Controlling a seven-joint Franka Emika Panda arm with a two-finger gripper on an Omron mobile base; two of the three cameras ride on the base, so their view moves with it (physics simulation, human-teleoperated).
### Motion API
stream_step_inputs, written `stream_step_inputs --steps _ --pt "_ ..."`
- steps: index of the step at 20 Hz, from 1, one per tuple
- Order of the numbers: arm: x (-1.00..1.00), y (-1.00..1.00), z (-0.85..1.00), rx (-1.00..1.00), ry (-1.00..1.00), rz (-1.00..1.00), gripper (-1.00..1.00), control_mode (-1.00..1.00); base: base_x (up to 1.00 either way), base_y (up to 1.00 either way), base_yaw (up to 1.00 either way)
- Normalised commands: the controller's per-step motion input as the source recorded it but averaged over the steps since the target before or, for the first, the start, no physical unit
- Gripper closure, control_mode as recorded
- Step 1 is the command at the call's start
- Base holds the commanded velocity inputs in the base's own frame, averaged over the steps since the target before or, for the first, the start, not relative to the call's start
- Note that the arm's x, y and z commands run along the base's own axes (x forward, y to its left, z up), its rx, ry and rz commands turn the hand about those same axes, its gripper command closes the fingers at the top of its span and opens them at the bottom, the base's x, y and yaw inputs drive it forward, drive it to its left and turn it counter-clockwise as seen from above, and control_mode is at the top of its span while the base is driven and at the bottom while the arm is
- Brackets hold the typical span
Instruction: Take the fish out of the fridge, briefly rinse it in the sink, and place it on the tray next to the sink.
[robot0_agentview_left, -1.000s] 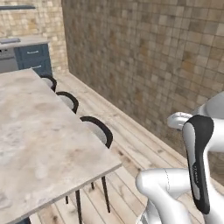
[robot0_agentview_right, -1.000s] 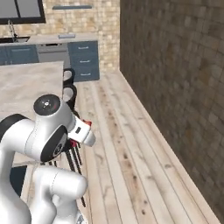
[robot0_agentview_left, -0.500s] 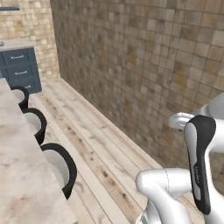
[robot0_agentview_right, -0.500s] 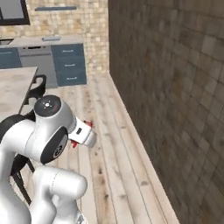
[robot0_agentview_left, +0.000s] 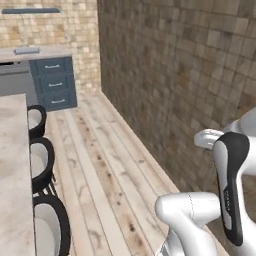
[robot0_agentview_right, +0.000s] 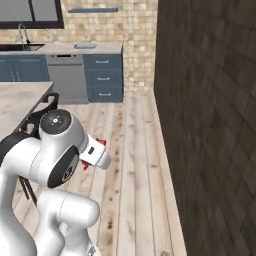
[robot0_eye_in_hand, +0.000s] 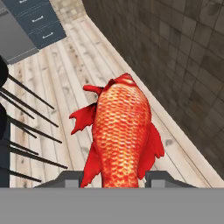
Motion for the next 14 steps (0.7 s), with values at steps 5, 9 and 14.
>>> stream_step_inputs --steps 5,9,14 --pt "0.0 0.0 0.0 0.0 0.0 0.0 1.0 1.0 1.0 -0.01 0.23" --pt "0.0 0.0 0.0 0.0 0.0 0.0 1.0 1.0 1.0 0.01 0.09" --pt "0.0 0.0 0.0 0.0 0.0 0.0 1.0 1.0 1.0 0.0 0.07"
